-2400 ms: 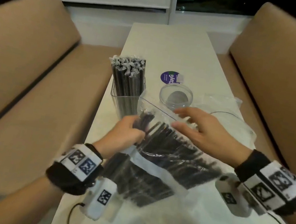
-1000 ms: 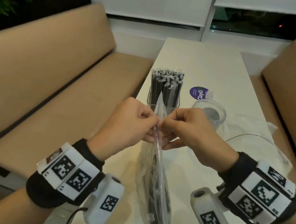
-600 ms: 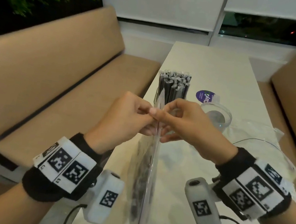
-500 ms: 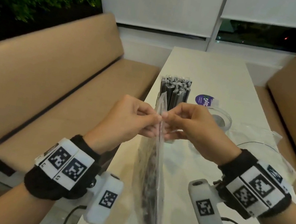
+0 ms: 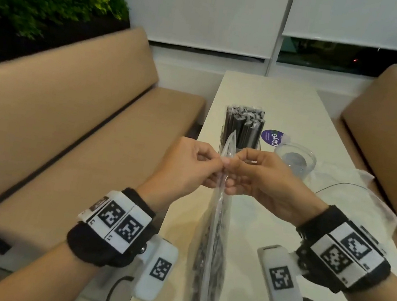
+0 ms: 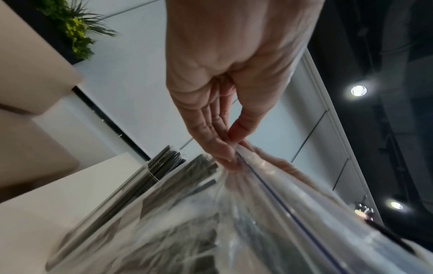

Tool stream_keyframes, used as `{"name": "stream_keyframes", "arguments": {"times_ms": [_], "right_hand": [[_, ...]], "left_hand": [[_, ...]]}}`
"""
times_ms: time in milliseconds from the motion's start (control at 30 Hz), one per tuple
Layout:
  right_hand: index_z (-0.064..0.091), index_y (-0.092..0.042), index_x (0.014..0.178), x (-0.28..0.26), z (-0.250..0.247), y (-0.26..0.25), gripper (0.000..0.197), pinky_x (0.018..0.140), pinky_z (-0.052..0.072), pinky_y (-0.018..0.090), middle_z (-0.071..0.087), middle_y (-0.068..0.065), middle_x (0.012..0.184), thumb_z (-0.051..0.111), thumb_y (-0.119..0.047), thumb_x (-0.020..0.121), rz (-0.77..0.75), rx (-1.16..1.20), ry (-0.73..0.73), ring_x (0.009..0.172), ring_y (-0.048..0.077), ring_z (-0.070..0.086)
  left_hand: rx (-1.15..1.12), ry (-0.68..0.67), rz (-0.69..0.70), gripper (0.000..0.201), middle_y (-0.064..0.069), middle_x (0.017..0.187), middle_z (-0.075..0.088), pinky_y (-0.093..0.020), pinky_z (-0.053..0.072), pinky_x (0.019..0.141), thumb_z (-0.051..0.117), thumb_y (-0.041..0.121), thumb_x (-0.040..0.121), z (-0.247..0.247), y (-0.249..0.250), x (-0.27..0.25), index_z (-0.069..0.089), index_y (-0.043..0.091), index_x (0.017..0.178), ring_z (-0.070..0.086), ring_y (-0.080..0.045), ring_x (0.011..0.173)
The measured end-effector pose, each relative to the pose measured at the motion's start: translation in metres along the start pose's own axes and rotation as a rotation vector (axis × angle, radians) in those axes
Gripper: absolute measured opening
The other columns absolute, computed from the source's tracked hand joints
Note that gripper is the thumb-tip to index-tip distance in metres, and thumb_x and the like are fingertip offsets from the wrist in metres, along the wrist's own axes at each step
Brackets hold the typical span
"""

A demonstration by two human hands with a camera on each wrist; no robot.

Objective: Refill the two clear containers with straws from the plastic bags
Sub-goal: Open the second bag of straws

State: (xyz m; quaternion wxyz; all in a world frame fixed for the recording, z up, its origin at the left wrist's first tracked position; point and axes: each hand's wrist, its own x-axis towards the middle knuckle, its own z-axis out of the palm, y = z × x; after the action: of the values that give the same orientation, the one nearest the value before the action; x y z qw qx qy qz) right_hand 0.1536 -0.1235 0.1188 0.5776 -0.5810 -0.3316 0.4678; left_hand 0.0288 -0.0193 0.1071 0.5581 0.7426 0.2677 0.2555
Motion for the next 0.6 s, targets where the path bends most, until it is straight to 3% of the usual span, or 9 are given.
{"name": "stream_keyframes", "arguments": {"times_ms": [100, 200, 300, 367, 400, 433, 500, 533, 600], "right_hand": [[0.057, -0.002, 0.08, -0.006, 0.005, 0.005, 0.01, 0.054, 0.059, 0.028, 0.062, 0.015, 0.061, 0.062, -0.001, 0.089, -0.051, -0.055, 0.072, 0.049, 0.019, 0.062], [0.054, 0.006, 0.079, -0.012, 0.003, 0.006, 0.012, 0.053, 0.061, 0.038, 0.061, 0.018, 0.059, 0.056, 0.001, 0.09, -0.221, -0.39, 0.288, 0.047, 0.02, 0.065], [0.056, 0.01, 0.076, -0.018, -0.002, 0.003, 0.015, 0.061, 0.062, 0.045, 0.068, 0.021, 0.059, 0.057, -0.003, 0.084, -0.315, -0.669, 0.438, 0.052, 0.023, 0.071], [0.055, 0.009, 0.074, -0.02, 0.004, 0.001, 0.016, 0.06, 0.061, 0.046, 0.067, 0.023, 0.062, 0.058, -0.004, 0.083, -0.33, -0.699, 0.423, 0.052, 0.019, 0.071], [0.053, 0.008, 0.072, -0.019, 0.009, 0.0, 0.017, 0.059, 0.061, 0.045, 0.065, 0.023, 0.063, 0.058, -0.004, 0.083, -0.345, -0.701, 0.409, 0.052, 0.018, 0.071], [0.051, 0.006, 0.07, -0.018, 0.015, 0.0, 0.018, 0.058, 0.061, 0.044, 0.063, 0.023, 0.063, 0.058, -0.005, 0.083, -0.376, -0.717, 0.415, 0.052, 0.018, 0.07], [0.05, 0.002, 0.071, -0.015, 0.023, 0.0, 0.017, 0.057, 0.057, 0.041, 0.063, 0.021, 0.066, 0.056, -0.009, 0.082, -0.449, -0.859, 0.518, 0.058, 0.025, 0.069], [0.051, -0.002, 0.076, -0.014, 0.026, 0.001, 0.015, 0.057, 0.051, 0.042, 0.063, 0.018, 0.069, 0.055, -0.015, 0.083, -0.463, -0.979, 0.591, 0.063, 0.029, 0.066], [0.05, -0.01, 0.101, -0.012, 0.034, 0.009, 0.025, 0.059, 0.041, 0.038, 0.058, 0.008, 0.087, 0.056, -0.026, 0.083, -0.369, -1.244, 0.638, 0.074, 0.03, 0.058]], "left_hand": [[0.094, 0.01, 0.032, 0.021, -0.019, 0.068, 0.073, -0.026, 0.059, 0.058, 0.068, 0.014, 0.09, 0.004, -0.003, -0.004, 0.071, -0.005, 0.081, 0.068, -0.019, 0.058], [0.165, 0.098, 0.058, 0.016, -0.006, 0.058, 0.07, -0.024, 0.055, 0.053, 0.059, 0.004, 0.09, -0.006, -0.003, -0.005, 0.066, 0.001, 0.075, 0.066, -0.012, 0.05], [0.49, 0.159, 0.294, 0.01, -0.01, 0.077, 0.069, -0.039, 0.058, 0.059, 0.057, 0.006, 0.09, -0.024, -0.005, -0.007, 0.056, 0.011, 0.098, 0.067, -0.021, 0.062], [0.748, 0.063, 0.459, 0.029, -0.006, 0.101, 0.058, -0.048, 0.054, 0.06, 0.052, 0.002, 0.088, -0.022, -0.002, -0.015, 0.046, 0.023, 0.106, 0.06, -0.025, 0.069], [0.819, -0.001, 0.463, 0.032, -0.005, 0.114, 0.049, -0.049, 0.053, 0.062, 0.049, 0.001, 0.086, -0.017, -0.002, -0.017, 0.048, 0.026, 0.106, 0.059, -0.027, 0.072], [0.844, -0.07, 0.43, 0.028, -0.006, 0.126, 0.042, -0.049, 0.054, 0.07, 0.048, 0.005, 0.088, -0.011, -0.002, -0.019, 0.053, 0.028, 0.104, 0.061, -0.031, 0.081], [0.812, -0.184, 0.214, 0.018, -0.012, 0.144, 0.037, -0.047, 0.052, 0.09, 0.054, 0.026, 0.092, -0.004, -0.002, -0.017, 0.063, 0.03, 0.108, 0.061, -0.034, 0.109], [0.75, -0.222, 0.091, 0.028, -0.015, 0.143, 0.043, -0.045, 0.054, 0.09, 0.058, 0.035, 0.09, -0.001, -0.004, -0.014, 0.063, 0.027, 0.117, 0.062, -0.032, 0.111], [0.595, -0.236, 0.002, 0.052, -0.015, 0.133, 0.052, -0.039, 0.06, 0.075, 0.068, 0.027, 0.083, 0.004, -0.007, -0.008, 0.053, 0.015, 0.132, 0.066, -0.028, 0.097]]}}
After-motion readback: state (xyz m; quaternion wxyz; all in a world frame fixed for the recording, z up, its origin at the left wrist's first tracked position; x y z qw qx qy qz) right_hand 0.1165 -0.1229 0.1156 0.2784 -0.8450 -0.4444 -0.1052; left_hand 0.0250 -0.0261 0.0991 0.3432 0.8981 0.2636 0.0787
